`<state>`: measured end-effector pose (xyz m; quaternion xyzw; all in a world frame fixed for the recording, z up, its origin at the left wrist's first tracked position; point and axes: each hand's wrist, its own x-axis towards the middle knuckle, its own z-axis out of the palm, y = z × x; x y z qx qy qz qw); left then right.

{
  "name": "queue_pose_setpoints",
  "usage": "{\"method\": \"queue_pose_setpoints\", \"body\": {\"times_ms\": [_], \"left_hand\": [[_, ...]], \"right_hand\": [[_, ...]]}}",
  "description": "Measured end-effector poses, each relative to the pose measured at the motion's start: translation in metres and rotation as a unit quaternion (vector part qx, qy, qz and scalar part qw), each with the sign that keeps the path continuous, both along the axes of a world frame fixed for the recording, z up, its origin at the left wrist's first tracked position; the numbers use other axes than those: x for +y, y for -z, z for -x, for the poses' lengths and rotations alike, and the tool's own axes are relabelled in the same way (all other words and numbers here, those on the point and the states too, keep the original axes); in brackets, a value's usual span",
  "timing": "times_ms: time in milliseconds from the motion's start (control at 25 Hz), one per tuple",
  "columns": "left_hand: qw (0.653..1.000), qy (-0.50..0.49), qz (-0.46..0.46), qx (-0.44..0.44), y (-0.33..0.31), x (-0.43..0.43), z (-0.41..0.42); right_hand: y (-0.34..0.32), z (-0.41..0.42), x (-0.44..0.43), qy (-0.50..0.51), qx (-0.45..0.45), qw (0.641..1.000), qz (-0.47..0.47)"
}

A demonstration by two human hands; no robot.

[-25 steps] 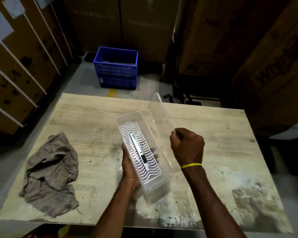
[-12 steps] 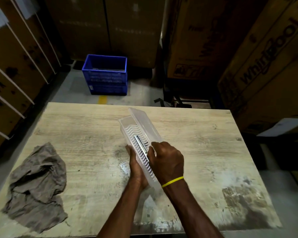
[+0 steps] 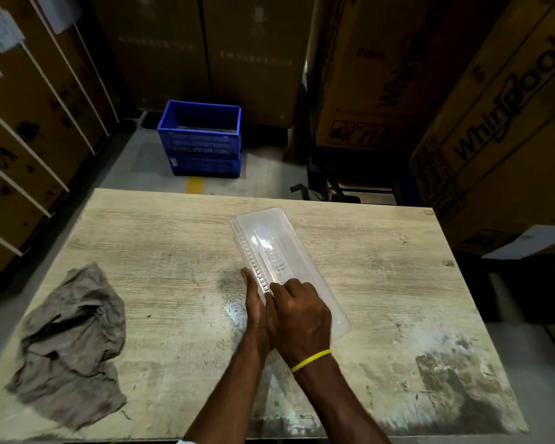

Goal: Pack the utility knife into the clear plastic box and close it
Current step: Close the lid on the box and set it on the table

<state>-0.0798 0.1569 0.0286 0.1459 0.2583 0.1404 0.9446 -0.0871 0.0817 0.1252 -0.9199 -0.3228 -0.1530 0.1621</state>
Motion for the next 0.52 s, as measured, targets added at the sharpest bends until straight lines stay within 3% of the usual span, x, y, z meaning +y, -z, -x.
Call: {"method": "queue_pose_setpoints", "body": {"times_ms": [240,400,520], "left_hand": [[1.0,0.023,-0.005,-0.005,-0.002,-0.001,0.005],[0.999,0.032,-0.033,0.012,-0.007,0.003,0.005],[0.998,0.048,-0.038,-0.004,-0.009,0.004,0.01]], "right_hand": [[0.009,0.0,0.0,-0.066,-0.049,0.995,-0.051],[0.014,0.002,-0.009,-0.122,0.018,0.987,-0.1],[0.013,0.001,-0.017,-0.108,0.085,0.985,-0.103]]}}
